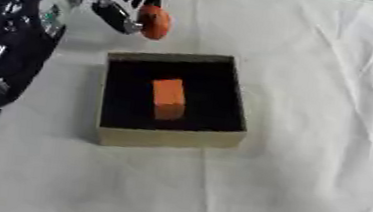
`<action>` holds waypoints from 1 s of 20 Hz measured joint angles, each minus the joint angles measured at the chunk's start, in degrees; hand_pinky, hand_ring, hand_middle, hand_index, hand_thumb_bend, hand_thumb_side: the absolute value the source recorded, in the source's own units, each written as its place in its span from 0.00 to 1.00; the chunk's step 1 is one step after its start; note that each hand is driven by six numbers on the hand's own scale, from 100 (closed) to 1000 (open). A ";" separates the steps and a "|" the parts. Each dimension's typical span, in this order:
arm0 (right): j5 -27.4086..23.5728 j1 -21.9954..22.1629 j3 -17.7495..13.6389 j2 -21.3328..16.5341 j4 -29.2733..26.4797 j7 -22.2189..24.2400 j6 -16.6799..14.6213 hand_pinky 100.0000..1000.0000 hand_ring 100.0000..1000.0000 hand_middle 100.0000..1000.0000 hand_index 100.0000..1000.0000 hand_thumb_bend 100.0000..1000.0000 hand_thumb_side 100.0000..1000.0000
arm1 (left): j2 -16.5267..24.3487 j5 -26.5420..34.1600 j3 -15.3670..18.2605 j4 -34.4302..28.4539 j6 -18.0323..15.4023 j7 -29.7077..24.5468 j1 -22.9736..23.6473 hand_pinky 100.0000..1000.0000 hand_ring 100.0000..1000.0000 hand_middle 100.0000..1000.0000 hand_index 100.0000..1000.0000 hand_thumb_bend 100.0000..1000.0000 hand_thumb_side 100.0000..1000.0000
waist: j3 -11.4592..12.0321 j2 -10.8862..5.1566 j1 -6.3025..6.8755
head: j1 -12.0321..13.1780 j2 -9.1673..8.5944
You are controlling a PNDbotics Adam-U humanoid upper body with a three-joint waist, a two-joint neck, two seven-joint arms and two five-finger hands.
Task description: Pick up objects on the table and place them in the box.
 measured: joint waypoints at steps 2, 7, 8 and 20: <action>0.02 0.12 -0.06 0.00 -0.02 -0.11 0.04 0.80 0.74 0.63 0.75 0.00 1.00 | 0.35 1.53 -0.63 -2.22 0.25 0.17 0.07 0.36 0.41 0.43 0.63 0.00 0.07 | 0.32 -0.28 -0.06 | -0.07 0.37; 0.24 1.00 -0.28 0.03 -0.21 -0.30 0.09 0.80 0.74 0.63 0.75 0.00 1.00 | 2.08 7.47 -3.35 -10.24 0.73 -0.55 1.82 0.36 0.41 0.43 0.63 0.00 0.08 | 1.14 -1.48 -0.20 | -0.52 1.19; 0.25 1.04 -0.28 0.08 -0.30 -0.30 0.09 0.80 0.74 0.63 0.75 0.00 1.00 | 2.49 8.78 -4.00 -12.00 0.99 -0.96 2.41 0.37 0.41 0.43 0.63 0.00 0.09 | 1.28 -1.62 -0.25 | -0.58 1.44; 0.31 1.46 -0.28 0.99 -0.40 -0.30 0.10 0.80 0.74 0.63 0.75 0.00 1.00 | 3.83 21.00 -10.57 -21.61 6.15 -8.56 7.50 0.37 0.41 0.43 0.64 0.00 0.23 | 1.60 -2.03 -1.00 | -0.97 2.67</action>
